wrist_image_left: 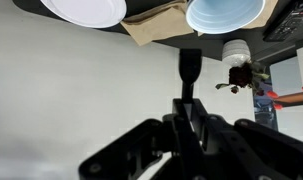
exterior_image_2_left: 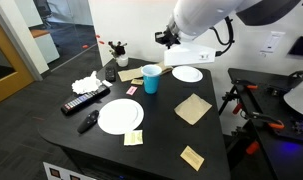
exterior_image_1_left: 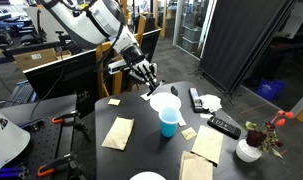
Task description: Put the marker into the cup.
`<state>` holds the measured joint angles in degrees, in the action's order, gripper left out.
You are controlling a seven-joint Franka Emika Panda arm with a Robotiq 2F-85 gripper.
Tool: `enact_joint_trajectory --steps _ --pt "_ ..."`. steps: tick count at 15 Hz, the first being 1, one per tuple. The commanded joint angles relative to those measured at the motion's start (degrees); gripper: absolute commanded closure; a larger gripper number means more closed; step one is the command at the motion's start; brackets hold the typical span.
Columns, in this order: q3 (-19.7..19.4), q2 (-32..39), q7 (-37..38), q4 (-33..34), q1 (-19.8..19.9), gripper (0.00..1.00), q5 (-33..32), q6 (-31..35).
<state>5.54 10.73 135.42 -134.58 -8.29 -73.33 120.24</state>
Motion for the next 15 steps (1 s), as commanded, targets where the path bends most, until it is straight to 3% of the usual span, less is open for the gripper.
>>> enact_joint_trajectory --steps 1,5,6,7,12,13,15 --pt "0.5 4.2 5.7 2.9 -0.9 0.97 -2.8 -4.4" --pt "0.4 8.2 10.5 5.6 -1.5 0.97 -4.7 -8.2" --pt "0.7 5.7 7.3 3.2 -0.4 0.97 -3.3 -5.4" --pt "0.7 6.5 7.6 3.6 -0.5 0.89 -3.4 -5.6" --pt "0.7 6.7 7.6 3.6 -0.4 0.89 -3.4 -5.6" --pt "0.8 6.7 7.6 3.6 -0.5 0.97 -3.4 -5.6" --pt "0.3 7.9 8.9 4.3 -1.0 0.97 -6.6 -6.7"
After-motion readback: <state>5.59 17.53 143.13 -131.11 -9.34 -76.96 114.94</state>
